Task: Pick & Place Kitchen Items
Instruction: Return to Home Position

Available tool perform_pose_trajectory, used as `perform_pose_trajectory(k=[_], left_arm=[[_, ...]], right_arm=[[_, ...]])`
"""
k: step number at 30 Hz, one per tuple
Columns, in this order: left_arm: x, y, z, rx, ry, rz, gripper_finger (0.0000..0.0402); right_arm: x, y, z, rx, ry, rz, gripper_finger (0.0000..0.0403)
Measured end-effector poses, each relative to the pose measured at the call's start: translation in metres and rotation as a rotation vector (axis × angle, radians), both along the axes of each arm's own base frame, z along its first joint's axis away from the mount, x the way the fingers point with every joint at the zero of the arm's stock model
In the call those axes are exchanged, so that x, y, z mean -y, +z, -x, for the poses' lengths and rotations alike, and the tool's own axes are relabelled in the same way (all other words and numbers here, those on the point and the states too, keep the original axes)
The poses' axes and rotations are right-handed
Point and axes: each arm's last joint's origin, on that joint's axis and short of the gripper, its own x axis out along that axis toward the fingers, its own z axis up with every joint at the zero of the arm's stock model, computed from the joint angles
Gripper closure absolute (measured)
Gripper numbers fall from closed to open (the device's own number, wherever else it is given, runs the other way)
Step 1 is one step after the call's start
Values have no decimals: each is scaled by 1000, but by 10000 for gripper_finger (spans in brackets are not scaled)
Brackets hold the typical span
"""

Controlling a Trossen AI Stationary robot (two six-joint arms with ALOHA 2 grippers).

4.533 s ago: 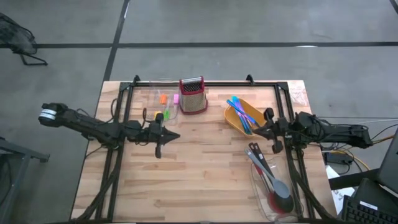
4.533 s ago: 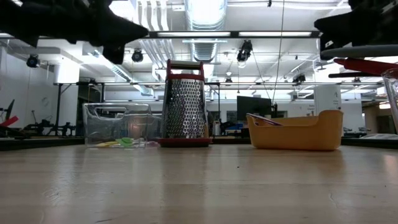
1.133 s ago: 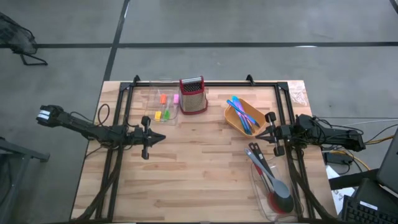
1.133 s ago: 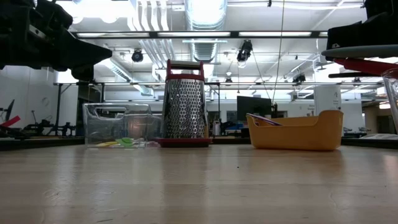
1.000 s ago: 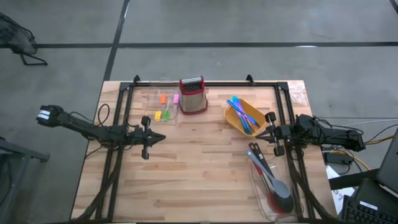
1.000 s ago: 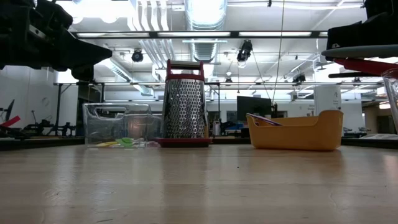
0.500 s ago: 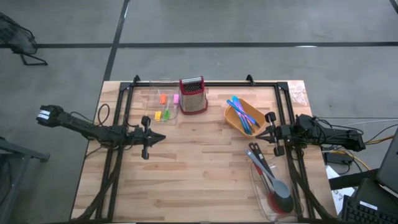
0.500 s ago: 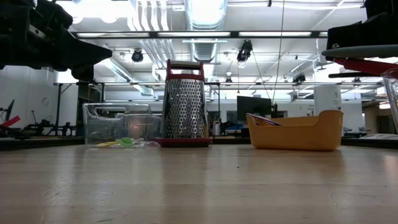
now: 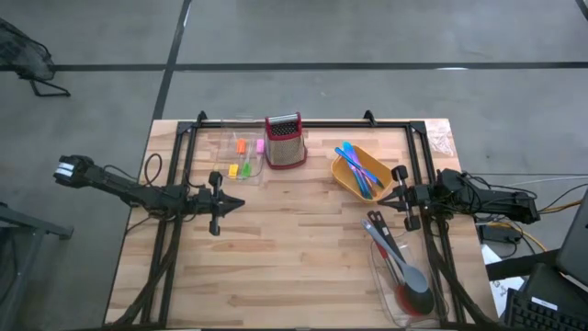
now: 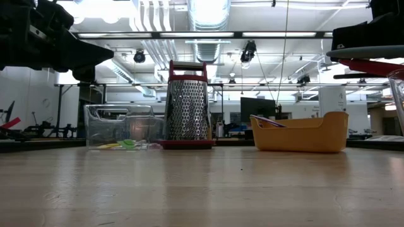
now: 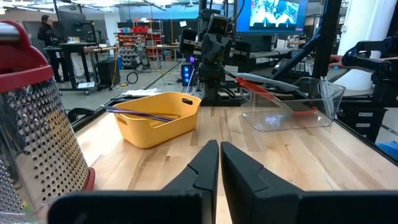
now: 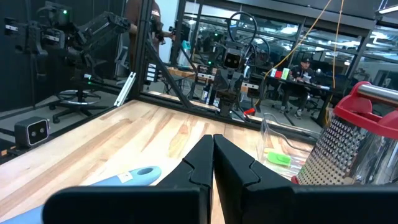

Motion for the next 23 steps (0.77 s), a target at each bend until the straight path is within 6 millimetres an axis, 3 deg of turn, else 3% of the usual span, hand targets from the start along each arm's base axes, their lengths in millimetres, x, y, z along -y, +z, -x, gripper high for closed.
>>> perform_pose_trajectory(k=[23], left_arm=[[0, 0, 0, 0, 0, 0, 371]], right_arm=[[0, 0, 0, 0, 0, 0, 394]])
